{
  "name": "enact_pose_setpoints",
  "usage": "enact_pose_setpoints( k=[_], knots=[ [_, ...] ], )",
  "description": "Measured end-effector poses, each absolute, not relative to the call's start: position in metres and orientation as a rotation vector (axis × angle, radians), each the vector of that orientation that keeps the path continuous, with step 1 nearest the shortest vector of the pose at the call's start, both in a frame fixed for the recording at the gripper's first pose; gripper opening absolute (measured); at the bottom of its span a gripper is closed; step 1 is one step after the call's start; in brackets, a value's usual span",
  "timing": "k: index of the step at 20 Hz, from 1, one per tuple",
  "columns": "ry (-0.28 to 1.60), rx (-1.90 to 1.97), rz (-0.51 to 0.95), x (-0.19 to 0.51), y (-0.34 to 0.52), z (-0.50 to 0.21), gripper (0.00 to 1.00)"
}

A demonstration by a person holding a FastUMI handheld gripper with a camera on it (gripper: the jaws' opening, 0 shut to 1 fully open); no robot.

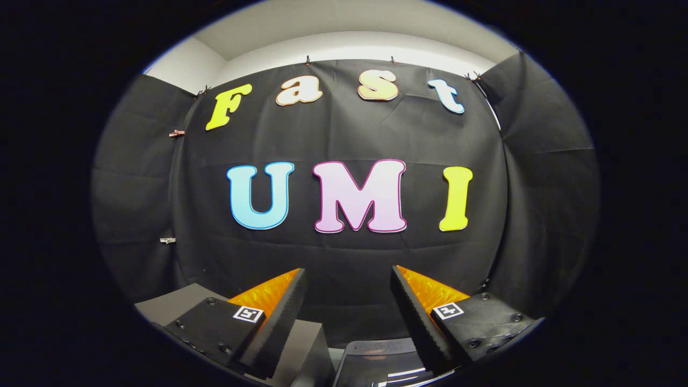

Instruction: Put the clothes into the washing machine and then close the washing machine lid.

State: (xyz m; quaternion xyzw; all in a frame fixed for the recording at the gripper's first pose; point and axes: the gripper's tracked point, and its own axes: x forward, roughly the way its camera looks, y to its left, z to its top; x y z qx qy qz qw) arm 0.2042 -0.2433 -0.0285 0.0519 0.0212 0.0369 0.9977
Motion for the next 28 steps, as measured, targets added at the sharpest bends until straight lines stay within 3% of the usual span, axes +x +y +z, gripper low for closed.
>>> enact_pose_setpoints(
  k=[28],
  knots=[
    [0.018, 0.098, 0.064, 0.194, -0.250, -0.014, 0.99]
  ],
)
